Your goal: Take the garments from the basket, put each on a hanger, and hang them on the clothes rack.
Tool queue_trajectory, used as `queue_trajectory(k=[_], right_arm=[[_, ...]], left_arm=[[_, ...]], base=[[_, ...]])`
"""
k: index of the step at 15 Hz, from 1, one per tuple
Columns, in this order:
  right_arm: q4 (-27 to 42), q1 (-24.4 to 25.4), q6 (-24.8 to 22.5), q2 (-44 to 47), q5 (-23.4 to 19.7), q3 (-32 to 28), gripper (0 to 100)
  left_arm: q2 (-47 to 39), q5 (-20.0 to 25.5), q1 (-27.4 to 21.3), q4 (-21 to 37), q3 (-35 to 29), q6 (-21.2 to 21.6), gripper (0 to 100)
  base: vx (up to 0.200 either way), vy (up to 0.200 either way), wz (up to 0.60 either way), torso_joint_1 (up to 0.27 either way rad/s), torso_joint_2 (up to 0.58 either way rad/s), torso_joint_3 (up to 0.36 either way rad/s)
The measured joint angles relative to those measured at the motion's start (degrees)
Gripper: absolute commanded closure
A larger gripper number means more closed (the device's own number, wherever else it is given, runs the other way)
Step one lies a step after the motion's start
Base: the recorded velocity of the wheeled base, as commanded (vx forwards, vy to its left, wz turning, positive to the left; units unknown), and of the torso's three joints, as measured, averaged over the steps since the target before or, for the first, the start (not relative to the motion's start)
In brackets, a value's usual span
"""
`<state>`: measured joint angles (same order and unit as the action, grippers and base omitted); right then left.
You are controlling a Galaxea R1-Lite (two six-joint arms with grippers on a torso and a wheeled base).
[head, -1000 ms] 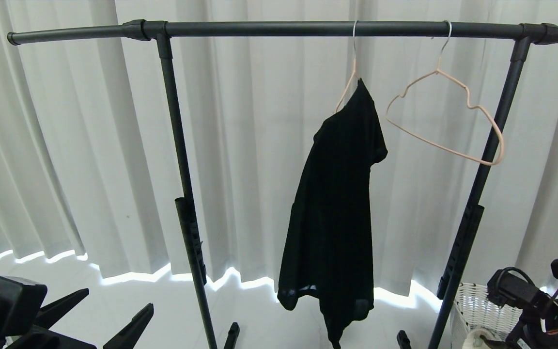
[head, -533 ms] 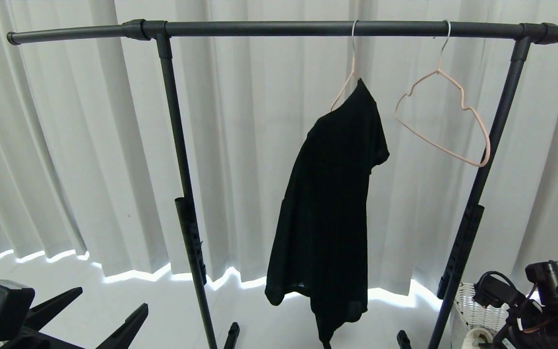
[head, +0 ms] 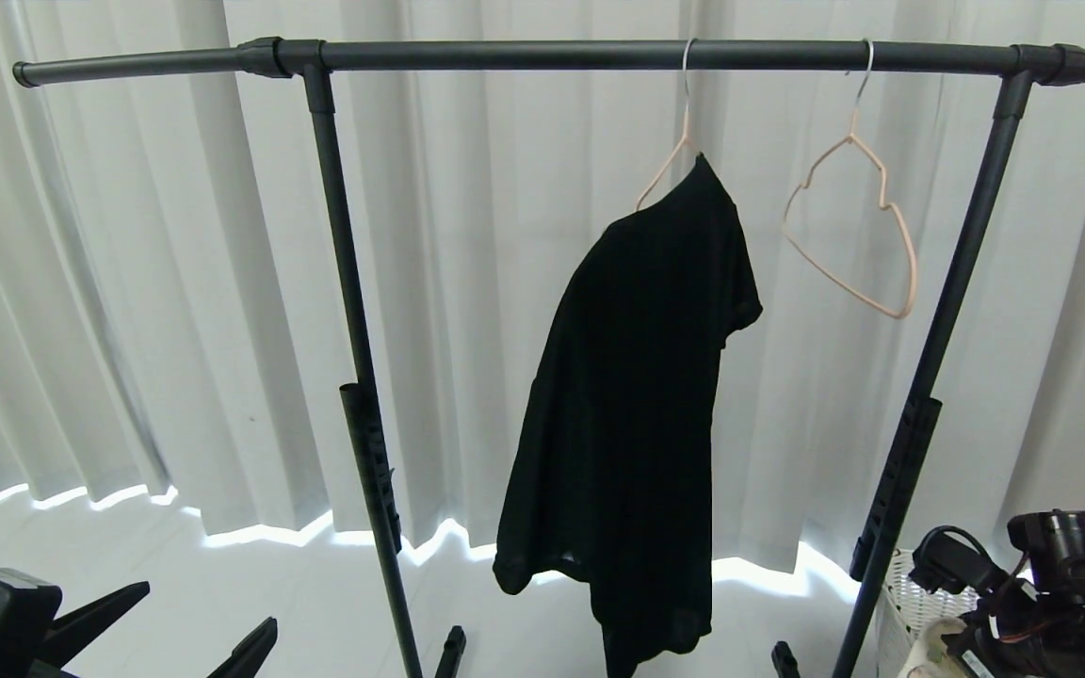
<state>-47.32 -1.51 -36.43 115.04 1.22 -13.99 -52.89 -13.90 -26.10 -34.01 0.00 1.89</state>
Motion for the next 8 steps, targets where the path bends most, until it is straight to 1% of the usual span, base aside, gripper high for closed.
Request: queue_trajectory(k=[3,5,6,7,8], right_arm=[[-0.1,0.8,0.0,-3.1,0.8,1.6,100],[0.2,2.1,0.0,-8.4,1.0,3.6,100],[0.9,2.9,0.0,-11.6,1.1,4.2,100],[2.9,3.4,0.0,-14.3,1.2,4.4,100],[6.7,3.9,0.0,-17.7,1.2,4.1,100]], left_arm=[[1.2,-0.1,0.0,1.8,0.0,0.5,0],[1.5,-0.3,0.4,3.2,0.0,3.0,0],[1.5,-0.3,0.5,4.0,0.0,3.3,0],[1.5,-0.4,0.7,4.5,0.0,3.4,0],[1.5,-0.7,1.2,5.1,0.0,3.7,0]], base=[[0.0,0.0,0.0,0.0,0.0,0.0],[0.0,0.0,0.0,0.0,0.0,0.0],[0.0,0.0,0.0,0.0,0.0,0.0],[0.0,0.0,0.0,0.0,0.0,0.0],[0.0,0.0,0.0,0.0,0.0,0.0]])
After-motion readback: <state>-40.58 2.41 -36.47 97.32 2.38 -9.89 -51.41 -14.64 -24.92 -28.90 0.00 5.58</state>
